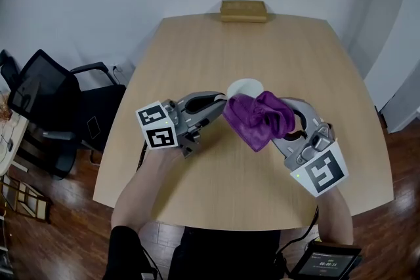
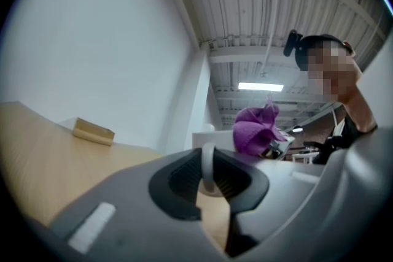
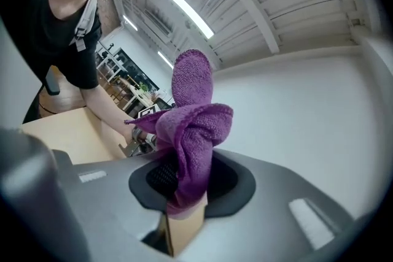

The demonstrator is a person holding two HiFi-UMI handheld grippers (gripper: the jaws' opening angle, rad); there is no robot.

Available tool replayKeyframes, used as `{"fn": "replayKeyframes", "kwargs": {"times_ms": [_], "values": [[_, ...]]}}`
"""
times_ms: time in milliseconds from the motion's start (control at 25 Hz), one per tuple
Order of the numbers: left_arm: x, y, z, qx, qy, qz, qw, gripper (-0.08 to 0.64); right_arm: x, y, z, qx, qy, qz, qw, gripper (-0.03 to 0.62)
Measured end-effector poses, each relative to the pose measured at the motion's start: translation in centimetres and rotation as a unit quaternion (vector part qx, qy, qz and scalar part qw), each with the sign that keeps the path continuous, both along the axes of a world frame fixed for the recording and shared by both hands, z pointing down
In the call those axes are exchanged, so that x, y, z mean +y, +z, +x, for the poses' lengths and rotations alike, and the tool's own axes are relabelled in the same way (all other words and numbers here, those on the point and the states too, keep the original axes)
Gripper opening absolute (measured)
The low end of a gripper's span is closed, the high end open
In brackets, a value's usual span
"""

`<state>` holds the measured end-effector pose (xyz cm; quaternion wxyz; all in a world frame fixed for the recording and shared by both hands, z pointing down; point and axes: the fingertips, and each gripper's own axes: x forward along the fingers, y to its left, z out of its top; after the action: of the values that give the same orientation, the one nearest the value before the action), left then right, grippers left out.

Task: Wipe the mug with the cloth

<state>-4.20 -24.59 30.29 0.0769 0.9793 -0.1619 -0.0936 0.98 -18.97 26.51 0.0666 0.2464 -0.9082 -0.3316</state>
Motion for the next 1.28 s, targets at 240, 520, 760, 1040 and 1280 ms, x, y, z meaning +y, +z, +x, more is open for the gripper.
{"fn": "replayKeyframes", "kwargs": {"times_ms": [240, 520, 760, 1040, 1280], "values": [[-0.8, -0.9, -1.8, 0.036, -0.012, -0.003, 0.9993, 0.064, 0.0, 3.5, -1.8, 0.095, -0.010, 0.002, 0.995, 0.077], [-1.4, -2.0, -4.4, 0.076, -0.011, 0.010, 0.9970, 0.064, 0.3, 7.0, -2.3, 0.183, -0.037, -0.013, 0.982, 0.078], [0.1, -1.3, -2.1, 0.031, 0.022, 0.033, 0.9987, 0.064, 2.3, -2.1, 1.1, -0.050, -0.047, 0.003, 0.998, 0.077], [1.4, -0.7, -0.5, 0.026, 0.059, 0.035, 0.9973, 0.064, 1.4, -0.6, -0.2, -0.028, -0.051, -0.016, 0.998, 0.077], [1.0, -2.1, -2.9, 0.078, 0.059, 0.050, 0.9939, 0.064, 2.2, 3.4, -2.4, 0.073, -0.097, -0.031, 0.992, 0.078]]}}
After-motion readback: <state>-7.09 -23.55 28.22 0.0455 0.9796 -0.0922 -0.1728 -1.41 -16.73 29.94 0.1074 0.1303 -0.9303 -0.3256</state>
